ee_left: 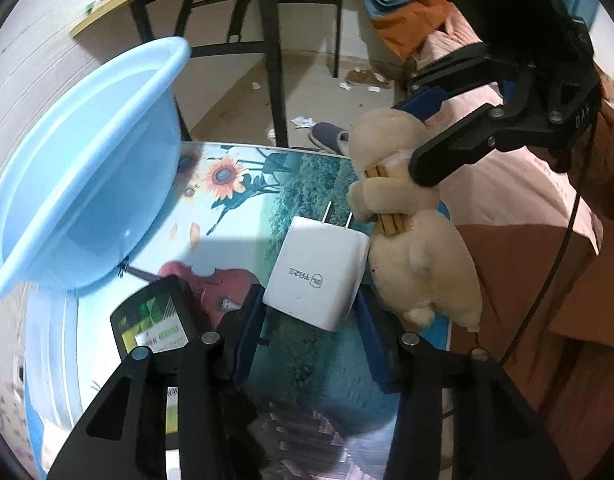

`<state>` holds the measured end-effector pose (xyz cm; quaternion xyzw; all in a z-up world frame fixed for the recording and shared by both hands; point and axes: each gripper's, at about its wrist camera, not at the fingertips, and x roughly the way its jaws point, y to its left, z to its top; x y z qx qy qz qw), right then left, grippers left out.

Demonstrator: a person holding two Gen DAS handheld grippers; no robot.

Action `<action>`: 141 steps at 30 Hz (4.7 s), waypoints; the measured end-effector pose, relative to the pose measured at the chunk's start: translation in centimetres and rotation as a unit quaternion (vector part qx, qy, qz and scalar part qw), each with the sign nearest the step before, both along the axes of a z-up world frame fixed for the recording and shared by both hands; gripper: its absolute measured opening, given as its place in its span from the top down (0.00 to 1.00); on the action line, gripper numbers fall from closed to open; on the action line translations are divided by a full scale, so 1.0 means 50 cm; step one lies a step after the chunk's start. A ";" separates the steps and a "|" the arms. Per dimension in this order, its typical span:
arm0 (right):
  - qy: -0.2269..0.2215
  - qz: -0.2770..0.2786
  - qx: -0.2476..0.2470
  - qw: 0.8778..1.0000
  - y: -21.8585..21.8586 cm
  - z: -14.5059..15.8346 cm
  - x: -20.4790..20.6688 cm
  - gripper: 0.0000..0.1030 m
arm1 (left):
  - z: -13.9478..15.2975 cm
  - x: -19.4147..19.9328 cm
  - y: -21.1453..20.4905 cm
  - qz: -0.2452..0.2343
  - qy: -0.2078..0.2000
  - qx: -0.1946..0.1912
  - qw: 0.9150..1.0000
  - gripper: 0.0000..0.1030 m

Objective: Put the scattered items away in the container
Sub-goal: 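Grasp the white charger plug with the left tool, then carry the plush and the charger toward the blue basin with both tools, then open the right tool to drop the plush into the basin while the left tool drops the charger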

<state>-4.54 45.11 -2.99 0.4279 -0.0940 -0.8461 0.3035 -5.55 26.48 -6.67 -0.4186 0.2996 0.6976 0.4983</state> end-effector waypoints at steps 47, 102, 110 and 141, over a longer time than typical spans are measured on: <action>-0.042 -0.127 -0.002 0.991 -0.057 -0.023 -0.024 0.25 | -0.014 0.070 -0.144 0.212 -0.031 0.054 0.975 0.49; 0.031 -0.149 0.040 0.988 -0.148 0.147 -0.078 0.47 | 0.143 -0.052 -0.230 0.327 0.057 0.138 0.933 0.62; 0.040 -0.141 0.057 0.988 -0.137 0.170 -0.157 0.47 | 0.166 -0.132 -0.185 0.324 0.059 0.140 0.934 0.62; 0.005 -0.125 0.149 0.981 -0.162 0.064 -0.389 0.52 | 0.071 -0.360 -0.038 0.321 0.047 0.072 0.943 0.62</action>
